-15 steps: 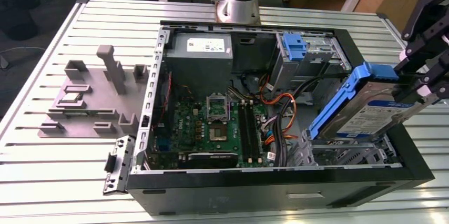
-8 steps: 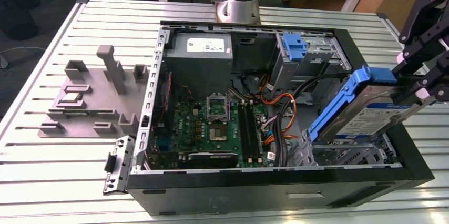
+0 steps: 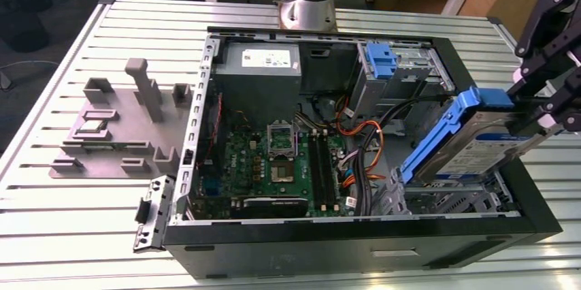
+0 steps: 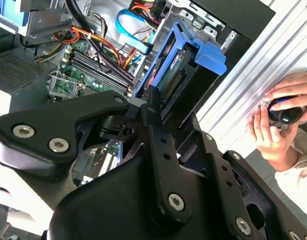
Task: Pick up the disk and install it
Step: 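Insert the disk into the insertion slot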
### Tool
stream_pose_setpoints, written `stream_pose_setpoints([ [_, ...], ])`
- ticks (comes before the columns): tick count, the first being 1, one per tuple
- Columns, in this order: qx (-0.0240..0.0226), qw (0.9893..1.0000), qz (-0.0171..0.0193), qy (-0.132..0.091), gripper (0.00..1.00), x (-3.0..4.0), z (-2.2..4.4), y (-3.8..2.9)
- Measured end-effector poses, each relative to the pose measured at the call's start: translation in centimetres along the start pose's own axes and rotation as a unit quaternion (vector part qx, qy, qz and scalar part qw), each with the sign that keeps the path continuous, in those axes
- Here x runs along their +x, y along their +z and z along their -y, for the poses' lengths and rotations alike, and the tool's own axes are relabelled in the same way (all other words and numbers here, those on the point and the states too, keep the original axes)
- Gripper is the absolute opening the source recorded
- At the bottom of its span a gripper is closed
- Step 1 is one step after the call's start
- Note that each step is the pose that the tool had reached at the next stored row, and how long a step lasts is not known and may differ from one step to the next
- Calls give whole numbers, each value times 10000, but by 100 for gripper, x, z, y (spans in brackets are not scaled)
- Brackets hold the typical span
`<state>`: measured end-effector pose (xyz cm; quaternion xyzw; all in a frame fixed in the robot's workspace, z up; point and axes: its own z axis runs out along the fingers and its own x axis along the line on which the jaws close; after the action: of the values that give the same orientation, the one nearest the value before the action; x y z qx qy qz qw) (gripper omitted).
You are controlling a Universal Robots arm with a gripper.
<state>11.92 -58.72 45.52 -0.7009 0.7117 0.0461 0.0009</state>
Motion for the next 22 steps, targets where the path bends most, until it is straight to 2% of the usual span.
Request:
stream_pose_setpoints([
  [6,0,10000,1,-1,35,-6,24,36],
  [14,0,10000,0,-1,35,-6,26,51],
  [22,0,10000,-1,-1,35,2,33,159],
])
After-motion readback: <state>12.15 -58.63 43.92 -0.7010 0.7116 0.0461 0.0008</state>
